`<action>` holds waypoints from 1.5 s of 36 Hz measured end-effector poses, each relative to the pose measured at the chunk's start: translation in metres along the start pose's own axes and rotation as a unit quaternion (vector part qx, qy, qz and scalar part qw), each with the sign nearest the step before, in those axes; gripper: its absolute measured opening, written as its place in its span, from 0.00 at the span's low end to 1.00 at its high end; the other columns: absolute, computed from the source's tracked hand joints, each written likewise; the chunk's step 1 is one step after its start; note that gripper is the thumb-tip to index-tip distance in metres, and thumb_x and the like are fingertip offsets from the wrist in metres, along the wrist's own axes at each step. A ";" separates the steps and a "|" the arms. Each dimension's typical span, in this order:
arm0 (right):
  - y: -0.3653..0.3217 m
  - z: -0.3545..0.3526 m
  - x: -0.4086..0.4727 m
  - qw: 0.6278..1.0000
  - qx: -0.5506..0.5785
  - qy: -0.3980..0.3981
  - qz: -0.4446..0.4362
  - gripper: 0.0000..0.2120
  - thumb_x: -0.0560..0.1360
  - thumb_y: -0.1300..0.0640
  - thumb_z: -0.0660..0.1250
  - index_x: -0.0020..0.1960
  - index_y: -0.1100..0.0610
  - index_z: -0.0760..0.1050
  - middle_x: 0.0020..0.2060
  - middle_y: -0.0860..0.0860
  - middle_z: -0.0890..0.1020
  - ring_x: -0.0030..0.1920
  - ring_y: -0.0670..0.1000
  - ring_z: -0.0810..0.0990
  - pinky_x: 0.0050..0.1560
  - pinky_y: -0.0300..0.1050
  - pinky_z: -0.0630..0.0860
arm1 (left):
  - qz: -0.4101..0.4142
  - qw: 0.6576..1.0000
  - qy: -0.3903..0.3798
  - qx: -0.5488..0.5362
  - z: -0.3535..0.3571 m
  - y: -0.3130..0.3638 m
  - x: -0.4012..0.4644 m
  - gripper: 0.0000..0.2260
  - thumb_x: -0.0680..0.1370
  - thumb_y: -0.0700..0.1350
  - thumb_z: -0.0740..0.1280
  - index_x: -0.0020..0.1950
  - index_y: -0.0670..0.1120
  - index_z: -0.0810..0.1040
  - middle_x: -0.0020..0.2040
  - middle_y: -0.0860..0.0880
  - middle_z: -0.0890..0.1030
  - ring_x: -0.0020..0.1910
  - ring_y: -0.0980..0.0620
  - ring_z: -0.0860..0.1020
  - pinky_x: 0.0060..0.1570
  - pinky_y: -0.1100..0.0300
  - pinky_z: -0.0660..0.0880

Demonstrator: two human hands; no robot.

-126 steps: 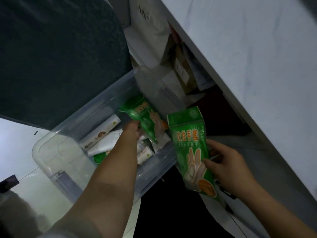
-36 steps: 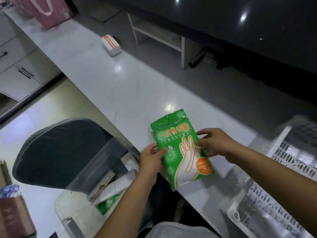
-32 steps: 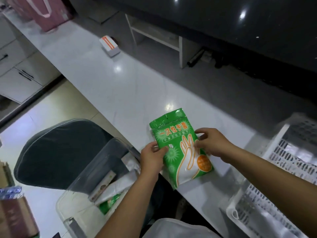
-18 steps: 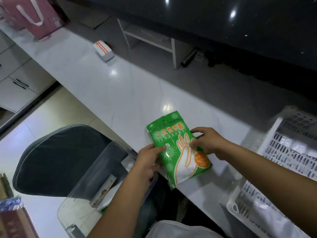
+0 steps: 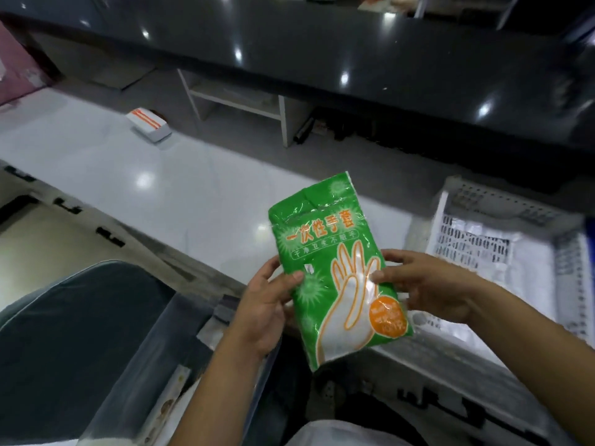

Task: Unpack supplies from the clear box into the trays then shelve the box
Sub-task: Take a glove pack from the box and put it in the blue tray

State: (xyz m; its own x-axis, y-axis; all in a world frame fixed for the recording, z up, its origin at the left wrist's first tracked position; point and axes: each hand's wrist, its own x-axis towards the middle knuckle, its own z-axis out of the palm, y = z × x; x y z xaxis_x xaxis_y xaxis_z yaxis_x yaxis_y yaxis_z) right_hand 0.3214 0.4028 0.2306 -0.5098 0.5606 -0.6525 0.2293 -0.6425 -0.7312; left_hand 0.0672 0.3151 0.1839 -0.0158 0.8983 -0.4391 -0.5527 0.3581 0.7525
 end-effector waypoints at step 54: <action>0.220 -0.266 -0.434 0.692 -0.558 0.436 -0.136 0.15 0.78 0.44 0.63 0.63 0.40 0.77 0.49 0.43 0.85 0.44 0.46 0.80 0.39 0.41 0.70 | 0.456 0.469 -0.262 0.710 0.446 -0.195 -0.133 0.40 0.70 0.62 0.69 0.79 0.56 0.57 0.80 0.51 0.56 0.79 0.48 0.51 0.75 0.46 0.54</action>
State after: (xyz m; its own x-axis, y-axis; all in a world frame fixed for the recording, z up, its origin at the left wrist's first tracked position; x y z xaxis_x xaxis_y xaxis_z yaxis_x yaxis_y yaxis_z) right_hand 0.8138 0.1573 0.2998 -0.0772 0.9967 0.0246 0.9697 0.0808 -0.2307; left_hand 0.5487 0.2395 0.3147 0.7065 0.6485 0.2833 0.6018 -0.7612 0.2417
